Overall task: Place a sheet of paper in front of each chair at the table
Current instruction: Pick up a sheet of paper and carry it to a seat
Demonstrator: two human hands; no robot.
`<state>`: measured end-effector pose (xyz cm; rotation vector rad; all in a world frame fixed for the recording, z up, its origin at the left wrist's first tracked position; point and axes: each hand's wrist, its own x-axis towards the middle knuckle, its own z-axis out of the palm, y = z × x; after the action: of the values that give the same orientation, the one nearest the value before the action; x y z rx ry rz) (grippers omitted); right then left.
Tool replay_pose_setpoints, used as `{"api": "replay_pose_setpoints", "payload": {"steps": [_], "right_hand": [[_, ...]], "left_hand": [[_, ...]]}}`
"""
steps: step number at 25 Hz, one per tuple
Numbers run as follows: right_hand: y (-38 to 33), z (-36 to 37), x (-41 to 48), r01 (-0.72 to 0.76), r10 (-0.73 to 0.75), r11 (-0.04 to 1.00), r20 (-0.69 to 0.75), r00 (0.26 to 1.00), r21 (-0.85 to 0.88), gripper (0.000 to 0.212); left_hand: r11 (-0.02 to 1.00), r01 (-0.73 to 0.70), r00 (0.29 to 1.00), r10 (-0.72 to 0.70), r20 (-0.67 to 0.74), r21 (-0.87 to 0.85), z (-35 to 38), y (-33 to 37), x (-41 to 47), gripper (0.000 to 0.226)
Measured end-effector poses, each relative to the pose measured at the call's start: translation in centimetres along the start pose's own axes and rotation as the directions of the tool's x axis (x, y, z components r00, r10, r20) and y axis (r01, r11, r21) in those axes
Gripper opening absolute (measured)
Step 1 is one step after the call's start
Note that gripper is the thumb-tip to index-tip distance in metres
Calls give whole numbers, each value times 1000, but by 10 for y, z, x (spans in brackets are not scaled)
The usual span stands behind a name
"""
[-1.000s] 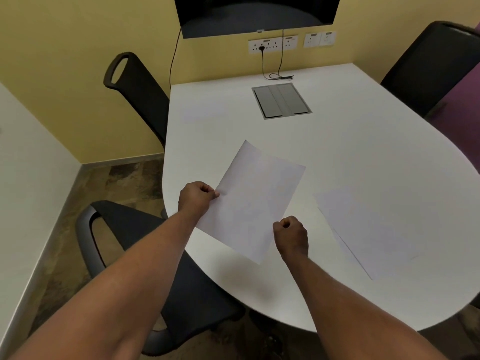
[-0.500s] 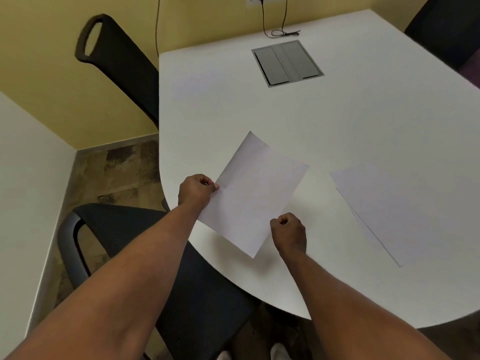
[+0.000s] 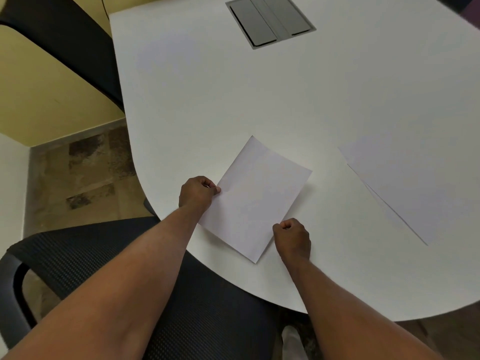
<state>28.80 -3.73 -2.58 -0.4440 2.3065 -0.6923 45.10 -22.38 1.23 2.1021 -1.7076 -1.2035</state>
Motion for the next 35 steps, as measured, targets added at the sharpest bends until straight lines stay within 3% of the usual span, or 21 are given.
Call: {"api": "replay_pose_setpoints", "payload": {"steps": [7, 19, 31, 35], "right_hand": [[-2, 16, 16, -40, 35, 997, -77, 996, -70, 8], [7, 20, 23, -15, 13, 1000, -147, 989, -8, 4], [11, 9, 29, -55, 63, 994, -84, 994, 90, 9], [18, -10, 25, -10, 10, 997, -6, 1000, 71, 7]], "left_hand": [[999, 19, 999, -20, 28, 28, 24, -5, 23, 14], [992, 86, 996, -86, -4, 90, 43, -8, 33, 17], [992, 89, 995, -85, -50, 92, 47, -7, 26, 21], [993, 66, 996, -61, -64, 94, 41, 1, 11, 21]]}}
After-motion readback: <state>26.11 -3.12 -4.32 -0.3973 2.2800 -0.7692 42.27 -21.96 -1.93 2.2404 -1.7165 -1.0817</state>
